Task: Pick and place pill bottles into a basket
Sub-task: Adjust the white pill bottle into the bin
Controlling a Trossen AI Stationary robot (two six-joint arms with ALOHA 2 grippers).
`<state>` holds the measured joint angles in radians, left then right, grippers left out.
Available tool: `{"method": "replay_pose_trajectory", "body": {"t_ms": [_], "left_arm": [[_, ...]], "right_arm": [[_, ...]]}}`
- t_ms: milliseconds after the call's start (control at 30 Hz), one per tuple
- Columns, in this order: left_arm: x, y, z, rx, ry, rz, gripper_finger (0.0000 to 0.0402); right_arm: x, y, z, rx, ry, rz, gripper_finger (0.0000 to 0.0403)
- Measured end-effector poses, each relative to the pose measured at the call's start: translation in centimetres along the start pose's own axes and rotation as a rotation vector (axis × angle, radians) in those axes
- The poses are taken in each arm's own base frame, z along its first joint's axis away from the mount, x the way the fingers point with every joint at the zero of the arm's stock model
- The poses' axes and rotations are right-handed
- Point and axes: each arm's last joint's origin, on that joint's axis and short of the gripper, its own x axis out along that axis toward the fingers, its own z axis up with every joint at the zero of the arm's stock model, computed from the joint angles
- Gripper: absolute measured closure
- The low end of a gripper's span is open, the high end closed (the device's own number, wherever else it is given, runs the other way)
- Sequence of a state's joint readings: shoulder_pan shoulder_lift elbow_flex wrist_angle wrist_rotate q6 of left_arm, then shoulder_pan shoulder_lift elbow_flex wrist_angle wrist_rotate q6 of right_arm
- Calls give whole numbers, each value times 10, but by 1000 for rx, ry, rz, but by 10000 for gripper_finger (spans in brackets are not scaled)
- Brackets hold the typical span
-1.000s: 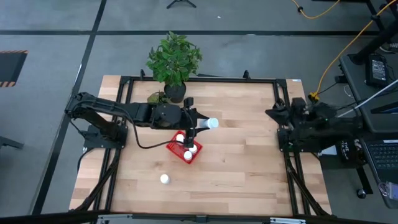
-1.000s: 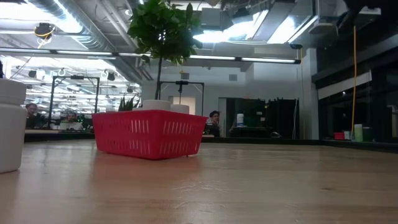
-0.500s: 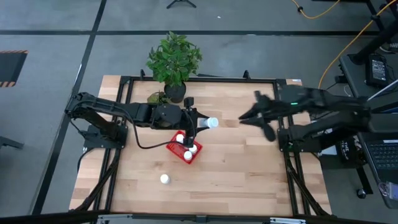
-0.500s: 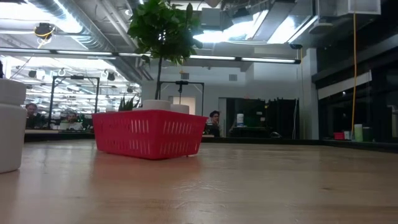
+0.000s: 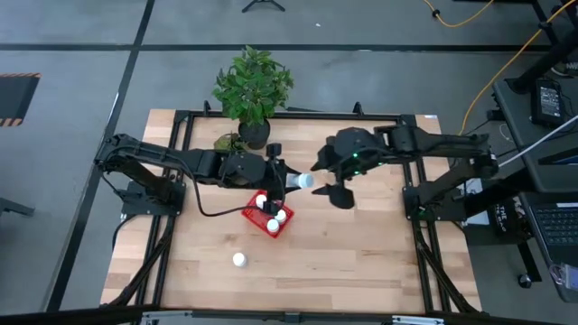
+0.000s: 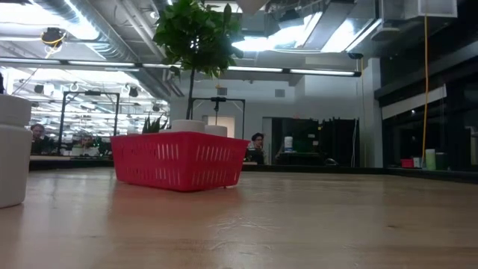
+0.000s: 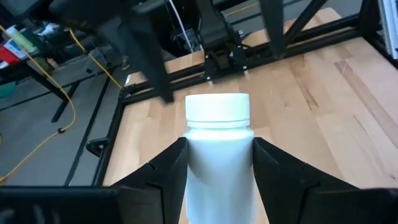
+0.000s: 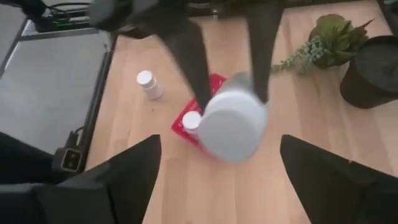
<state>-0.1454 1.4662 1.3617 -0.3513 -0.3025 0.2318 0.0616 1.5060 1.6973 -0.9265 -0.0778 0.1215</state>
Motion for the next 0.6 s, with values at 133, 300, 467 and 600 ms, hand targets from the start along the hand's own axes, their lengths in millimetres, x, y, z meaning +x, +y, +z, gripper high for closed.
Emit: {"method": "replay_pose_trajectory", "body": {"t_ms": [133, 300, 467, 600], "left_arm": [[-1, -3, 1, 28, -6, -14, 240], [-1, -3, 3, 25, -24, -14, 240], [-1, -3, 5, 17, -47, -8, 240], [-1, -3, 5, 18, -45, -9, 240]], "right_arm": [[12, 0, 8, 0, 6, -7, 69], [25, -1, 8, 2, 37, -10, 68], [26, -1, 8, 9, 39, -10, 68], [26, -1, 9, 34, 31, -10, 85]]}}
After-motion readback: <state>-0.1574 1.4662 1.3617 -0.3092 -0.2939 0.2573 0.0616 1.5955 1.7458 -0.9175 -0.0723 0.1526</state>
